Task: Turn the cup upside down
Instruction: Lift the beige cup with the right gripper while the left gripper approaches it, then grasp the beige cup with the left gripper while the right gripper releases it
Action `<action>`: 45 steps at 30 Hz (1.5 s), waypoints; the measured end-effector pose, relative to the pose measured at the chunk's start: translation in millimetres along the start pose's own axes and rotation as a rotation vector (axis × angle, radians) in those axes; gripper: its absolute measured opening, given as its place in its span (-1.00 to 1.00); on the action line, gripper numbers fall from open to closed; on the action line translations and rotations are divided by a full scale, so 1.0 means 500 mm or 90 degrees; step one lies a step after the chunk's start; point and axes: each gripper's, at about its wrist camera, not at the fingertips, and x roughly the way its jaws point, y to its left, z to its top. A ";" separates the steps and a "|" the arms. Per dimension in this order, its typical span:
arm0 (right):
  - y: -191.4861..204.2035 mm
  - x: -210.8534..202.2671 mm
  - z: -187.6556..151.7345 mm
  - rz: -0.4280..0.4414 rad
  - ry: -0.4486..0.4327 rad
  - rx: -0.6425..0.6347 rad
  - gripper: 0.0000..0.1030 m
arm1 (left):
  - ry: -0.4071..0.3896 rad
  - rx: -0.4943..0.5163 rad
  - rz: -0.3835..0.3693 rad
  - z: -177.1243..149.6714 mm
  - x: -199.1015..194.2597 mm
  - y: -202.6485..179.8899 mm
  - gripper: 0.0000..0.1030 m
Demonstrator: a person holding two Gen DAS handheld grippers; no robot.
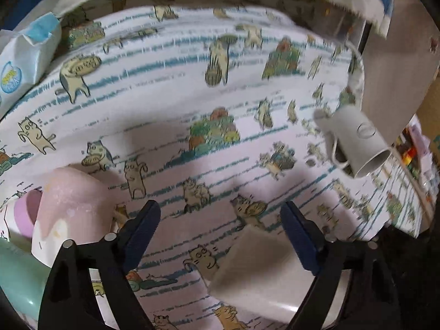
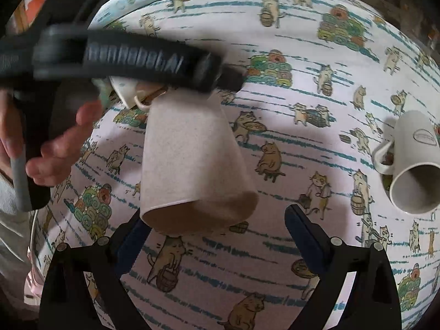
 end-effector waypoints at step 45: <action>-0.167 -0.246 -0.090 -0.133 -0.329 0.104 0.96 | -0.136 -0.187 0.109 -0.228 -0.095 -0.127 0.87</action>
